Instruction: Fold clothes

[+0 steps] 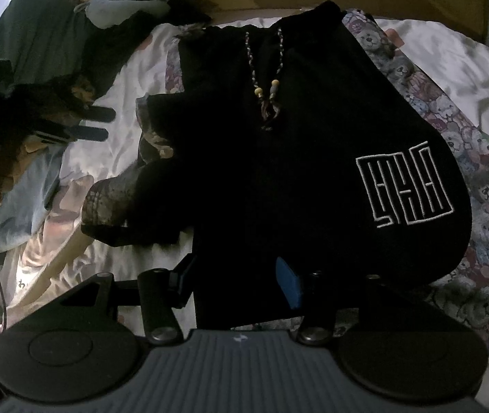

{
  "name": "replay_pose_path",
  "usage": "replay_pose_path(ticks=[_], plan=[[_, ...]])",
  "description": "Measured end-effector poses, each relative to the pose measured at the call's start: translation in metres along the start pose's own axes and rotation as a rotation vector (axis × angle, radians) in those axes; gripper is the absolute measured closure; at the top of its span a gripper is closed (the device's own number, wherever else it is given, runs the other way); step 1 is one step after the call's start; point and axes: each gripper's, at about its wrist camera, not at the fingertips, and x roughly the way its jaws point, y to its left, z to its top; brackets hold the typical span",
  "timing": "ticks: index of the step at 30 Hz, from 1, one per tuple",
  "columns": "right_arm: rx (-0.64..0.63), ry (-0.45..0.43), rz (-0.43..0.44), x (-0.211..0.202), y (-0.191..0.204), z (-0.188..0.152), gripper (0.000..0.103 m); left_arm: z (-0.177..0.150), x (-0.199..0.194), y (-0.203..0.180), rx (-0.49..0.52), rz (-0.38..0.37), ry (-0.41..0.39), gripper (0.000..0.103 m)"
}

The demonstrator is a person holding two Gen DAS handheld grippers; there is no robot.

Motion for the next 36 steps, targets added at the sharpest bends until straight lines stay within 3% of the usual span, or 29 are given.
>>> replay_pose_path(ticks=[2, 6, 17, 25, 26, 29, 36], plan=[[0.003, 0.003, -0.004, 0.000, -0.001, -0.001, 0.045, -0.003, 0.009, -0.002, 0.038, 0.004, 0.004, 0.051], [0.016, 0.017, -0.015, 0.004, -0.006, -0.003, 0.045, -0.006, 0.022, -0.004, 0.053, -0.060, 0.018, 0.049], [0.017, 0.015, -0.016, 0.001, -0.005, -0.005, 0.045, 0.009, 0.045, -0.021, -0.004, -0.267, -0.006, 0.044], [0.024, 0.010, -0.013, 0.000, -0.005, -0.001, 0.045, 0.016, 0.069, -0.045, 0.096, -0.312, 0.030, 0.042], [0.026, 0.011, -0.010, 0.000, -0.004, -0.001, 0.045, 0.016, 0.074, -0.048, 0.117, -0.308, 0.047, 0.046], [0.020, 0.011, -0.002, 0.000, 0.001, -0.002, 0.045, 0.013, 0.088, -0.052, 0.173, -0.244, 0.101, 0.089], [0.020, 0.024, -0.012, 0.003, 0.001, 0.000, 0.045, 0.001, 0.075, -0.035, 0.116, -0.244, 0.064, 0.095]])
